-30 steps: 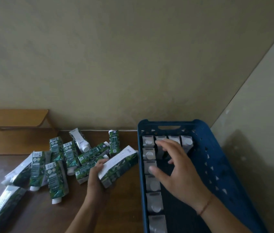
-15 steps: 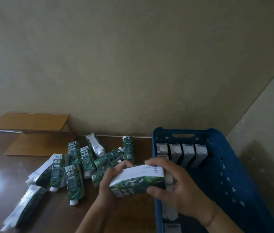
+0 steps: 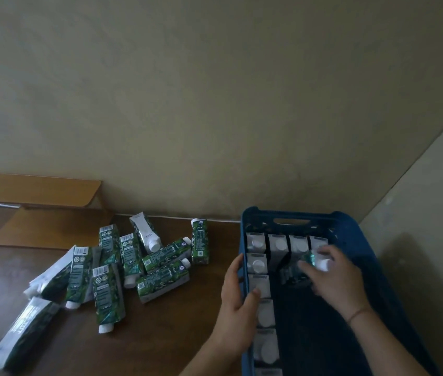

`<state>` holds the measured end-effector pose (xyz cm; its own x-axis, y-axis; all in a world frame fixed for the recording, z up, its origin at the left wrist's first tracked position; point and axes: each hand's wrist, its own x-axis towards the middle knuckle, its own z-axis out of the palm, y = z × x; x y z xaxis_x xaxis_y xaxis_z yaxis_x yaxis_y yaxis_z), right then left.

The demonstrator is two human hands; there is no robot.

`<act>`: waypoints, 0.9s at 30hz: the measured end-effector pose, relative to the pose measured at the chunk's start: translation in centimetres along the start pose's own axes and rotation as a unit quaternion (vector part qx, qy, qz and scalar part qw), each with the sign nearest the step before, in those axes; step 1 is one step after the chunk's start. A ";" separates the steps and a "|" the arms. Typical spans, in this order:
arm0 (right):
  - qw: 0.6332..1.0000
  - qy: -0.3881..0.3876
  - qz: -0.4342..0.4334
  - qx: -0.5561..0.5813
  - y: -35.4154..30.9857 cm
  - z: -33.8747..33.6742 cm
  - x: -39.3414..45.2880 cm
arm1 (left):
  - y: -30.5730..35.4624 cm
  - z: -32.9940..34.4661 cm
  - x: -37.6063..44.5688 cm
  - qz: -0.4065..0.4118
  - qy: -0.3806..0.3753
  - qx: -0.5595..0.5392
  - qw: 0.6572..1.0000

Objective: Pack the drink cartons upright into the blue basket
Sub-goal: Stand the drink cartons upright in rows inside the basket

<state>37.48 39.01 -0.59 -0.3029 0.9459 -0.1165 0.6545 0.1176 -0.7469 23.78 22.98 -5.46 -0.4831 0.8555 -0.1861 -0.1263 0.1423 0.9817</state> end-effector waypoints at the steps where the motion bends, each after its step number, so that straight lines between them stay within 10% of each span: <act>1: 0.999 -0.032 0.011 -0.009 0.5 1.0 0.5 | 0.1 0.0 0.1 -0.002 0.003 0.004 1.000; 10: 0.987 -0.154 0.043 -0.034 2.4 6.3 1.3 | -0.4 -0.9 -0.1 -0.023 -0.045 -0.008 0.999; 14: 0.977 -0.177 -0.011 -0.120 1.3 4.7 1.0 | -2.0 -5.1 0.2 -0.018 0.035 0.164 0.986; 17: 0.969 -0.172 -0.026 -0.173 0.6 3.7 0.9 | -3.8 -9.5 1.9 -0.043 0.154 0.452 0.878; 22: 0.962 -0.107 -0.027 -0.248 -1.1 2.3 -0.5 | -6.7 -13.4 4.1 -0.015 0.129 0.663 0.738; 27: 0.967 -0.091 -0.079 -0.225 -3.7 1.4 -2.0 | -7.8 -14.7 4.3 0.044 0.151 0.705 0.691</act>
<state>34.65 36.29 1.51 -0.5134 0.8414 -0.1686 0.8133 0.4145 -0.4084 9.96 18.27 -14.55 -0.6212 0.7790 0.0854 0.7824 0.6227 0.0116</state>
